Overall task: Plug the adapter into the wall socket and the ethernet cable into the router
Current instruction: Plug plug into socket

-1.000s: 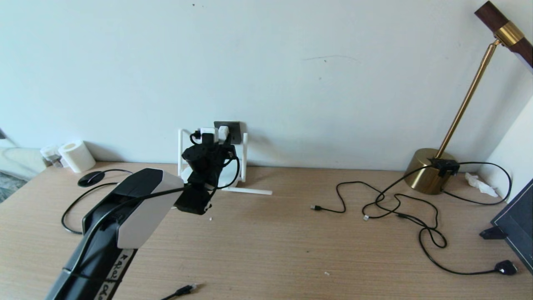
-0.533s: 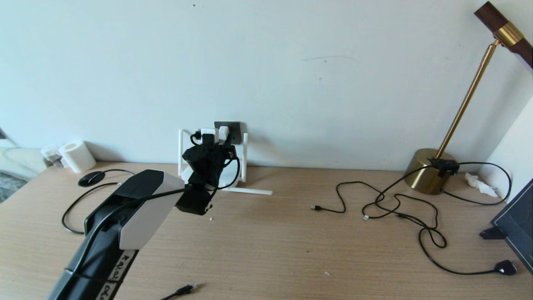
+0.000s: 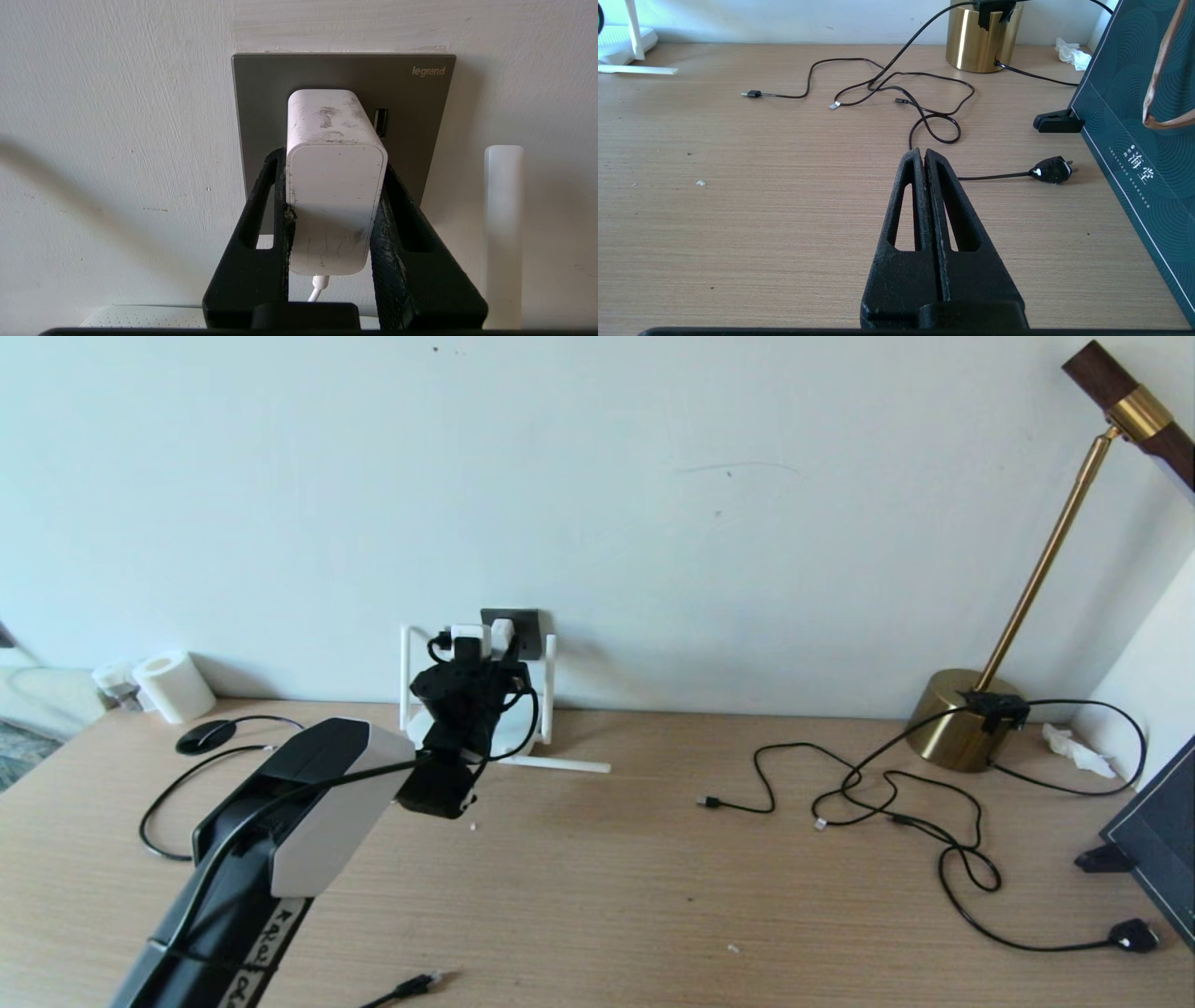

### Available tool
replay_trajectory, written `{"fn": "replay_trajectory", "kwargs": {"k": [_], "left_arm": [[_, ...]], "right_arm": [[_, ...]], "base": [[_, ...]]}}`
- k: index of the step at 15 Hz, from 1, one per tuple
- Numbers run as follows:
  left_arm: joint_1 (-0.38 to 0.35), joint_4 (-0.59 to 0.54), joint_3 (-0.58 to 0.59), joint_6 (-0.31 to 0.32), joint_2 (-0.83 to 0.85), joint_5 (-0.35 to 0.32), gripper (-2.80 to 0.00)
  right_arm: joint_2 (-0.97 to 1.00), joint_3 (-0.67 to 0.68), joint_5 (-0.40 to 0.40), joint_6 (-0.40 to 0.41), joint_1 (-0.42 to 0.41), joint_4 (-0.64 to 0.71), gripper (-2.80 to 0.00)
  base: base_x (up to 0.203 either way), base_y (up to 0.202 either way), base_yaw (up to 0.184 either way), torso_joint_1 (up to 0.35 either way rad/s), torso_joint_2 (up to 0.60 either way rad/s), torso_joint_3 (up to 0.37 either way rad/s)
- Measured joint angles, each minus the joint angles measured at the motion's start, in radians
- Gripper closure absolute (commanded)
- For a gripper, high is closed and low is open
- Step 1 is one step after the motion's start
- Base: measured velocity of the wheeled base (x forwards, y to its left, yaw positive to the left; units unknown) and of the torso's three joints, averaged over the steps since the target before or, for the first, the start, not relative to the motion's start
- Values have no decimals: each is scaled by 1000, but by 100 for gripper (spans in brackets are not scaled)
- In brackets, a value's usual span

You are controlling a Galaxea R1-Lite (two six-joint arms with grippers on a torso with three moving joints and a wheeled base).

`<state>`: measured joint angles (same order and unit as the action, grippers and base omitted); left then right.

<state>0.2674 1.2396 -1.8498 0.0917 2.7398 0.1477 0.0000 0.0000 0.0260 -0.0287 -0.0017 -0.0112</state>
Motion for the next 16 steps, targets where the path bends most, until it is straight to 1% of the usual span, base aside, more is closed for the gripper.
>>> {"fn": "replay_trajectory", "kwargs": {"k": [7,16], "left_arm": [[7,0,30,0,-17,0,0],[7,1,31,0,-18,-2,0]], "right_arm": [[0,0,0,0,0,-1,0],[0,0,0,0,0,-1,0]], "base": [[0,0,0,0,0,0],[0,0,0,0,0,0]]}}
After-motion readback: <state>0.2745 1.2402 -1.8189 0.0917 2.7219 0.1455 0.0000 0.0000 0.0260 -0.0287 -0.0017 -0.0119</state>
